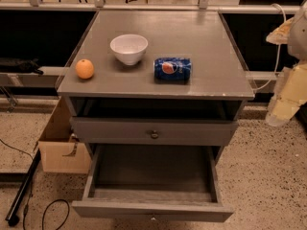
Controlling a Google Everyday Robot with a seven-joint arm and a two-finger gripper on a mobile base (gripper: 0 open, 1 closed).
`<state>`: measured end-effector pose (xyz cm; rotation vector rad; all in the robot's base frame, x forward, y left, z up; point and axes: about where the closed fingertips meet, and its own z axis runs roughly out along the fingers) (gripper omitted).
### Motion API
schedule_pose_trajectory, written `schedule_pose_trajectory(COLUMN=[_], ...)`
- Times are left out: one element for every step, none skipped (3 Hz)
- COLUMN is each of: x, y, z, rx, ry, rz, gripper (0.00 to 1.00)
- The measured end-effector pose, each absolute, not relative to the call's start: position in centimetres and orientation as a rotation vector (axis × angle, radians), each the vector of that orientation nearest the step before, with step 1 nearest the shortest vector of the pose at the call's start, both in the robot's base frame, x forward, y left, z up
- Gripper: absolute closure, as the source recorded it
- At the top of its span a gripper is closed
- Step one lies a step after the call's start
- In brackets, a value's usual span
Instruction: Place pepsi can into middle drawer
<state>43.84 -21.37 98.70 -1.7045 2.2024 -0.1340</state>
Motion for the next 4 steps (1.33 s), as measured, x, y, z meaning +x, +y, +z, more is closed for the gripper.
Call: schedule_pose_trajectory(x=[43.8,45.2,46.7,49.2], y=[-21.4,-20.4,-19.6,-17.7], z=[98.7,98.5,97.8,96.7], rx=[-1.704,-1.730,-1.764,-1.808], ry=[2.202,2.152,2.104,2.075], rz=[-0.134,-0.074,-0.025,0.077], gripper=[0.00,0.00,0.00,0.00])
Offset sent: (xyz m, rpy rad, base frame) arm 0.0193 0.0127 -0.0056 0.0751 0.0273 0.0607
